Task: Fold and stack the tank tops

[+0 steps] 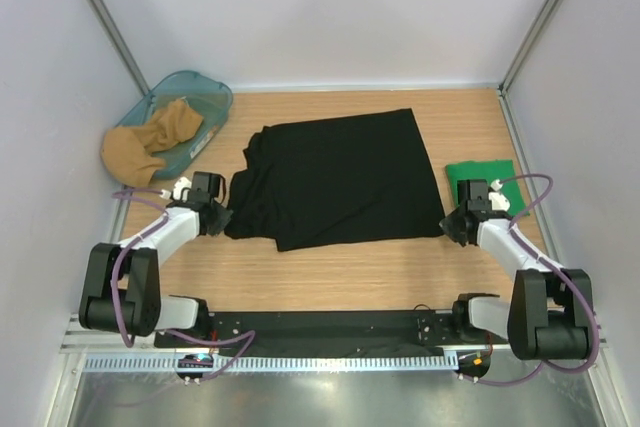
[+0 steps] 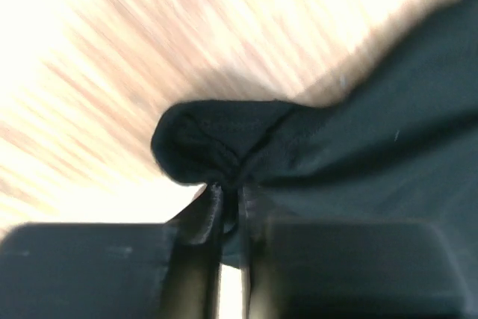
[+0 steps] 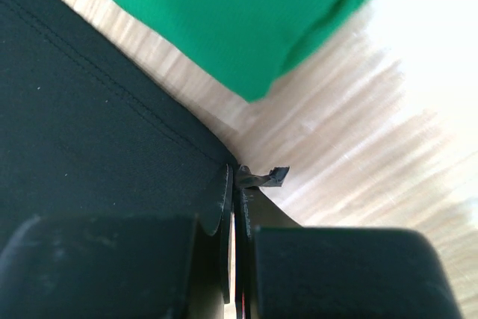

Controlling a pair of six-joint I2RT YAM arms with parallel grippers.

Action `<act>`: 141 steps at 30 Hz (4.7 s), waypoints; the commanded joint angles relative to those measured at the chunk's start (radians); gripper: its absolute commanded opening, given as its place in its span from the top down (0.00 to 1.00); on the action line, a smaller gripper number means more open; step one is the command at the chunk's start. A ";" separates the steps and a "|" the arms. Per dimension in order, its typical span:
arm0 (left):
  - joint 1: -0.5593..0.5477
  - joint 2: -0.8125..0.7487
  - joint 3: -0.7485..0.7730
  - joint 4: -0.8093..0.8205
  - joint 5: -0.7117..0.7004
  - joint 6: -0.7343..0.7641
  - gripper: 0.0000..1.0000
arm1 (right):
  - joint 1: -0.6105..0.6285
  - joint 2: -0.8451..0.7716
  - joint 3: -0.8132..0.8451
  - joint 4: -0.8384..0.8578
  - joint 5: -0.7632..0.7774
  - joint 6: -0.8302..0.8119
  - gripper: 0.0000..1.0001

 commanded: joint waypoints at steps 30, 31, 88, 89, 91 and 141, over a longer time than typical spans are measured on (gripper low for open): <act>-0.401 -0.394 0.003 -0.214 -0.042 -0.119 0.27 | -0.004 -0.225 -0.066 -0.136 -0.041 0.027 0.94; -0.431 -0.390 -0.003 -0.202 -0.055 -0.147 0.28 | -0.004 -0.227 -0.068 -0.129 -0.043 0.030 0.94; -0.686 -0.006 -0.009 -0.098 -0.158 -0.212 0.97 | -0.004 -0.222 -0.080 -0.112 -0.051 0.002 0.98; -0.687 0.001 -0.005 -0.101 -0.151 -0.212 1.00 | -0.004 -0.225 -0.078 -0.119 -0.051 0.002 0.98; -0.686 0.000 -0.003 -0.110 -0.141 -0.210 1.00 | -0.004 -0.238 -0.072 -0.129 -0.054 0.001 0.98; -0.292 0.219 0.431 -0.233 0.092 0.123 1.00 | -0.004 0.336 0.510 -0.084 -0.057 -0.057 0.99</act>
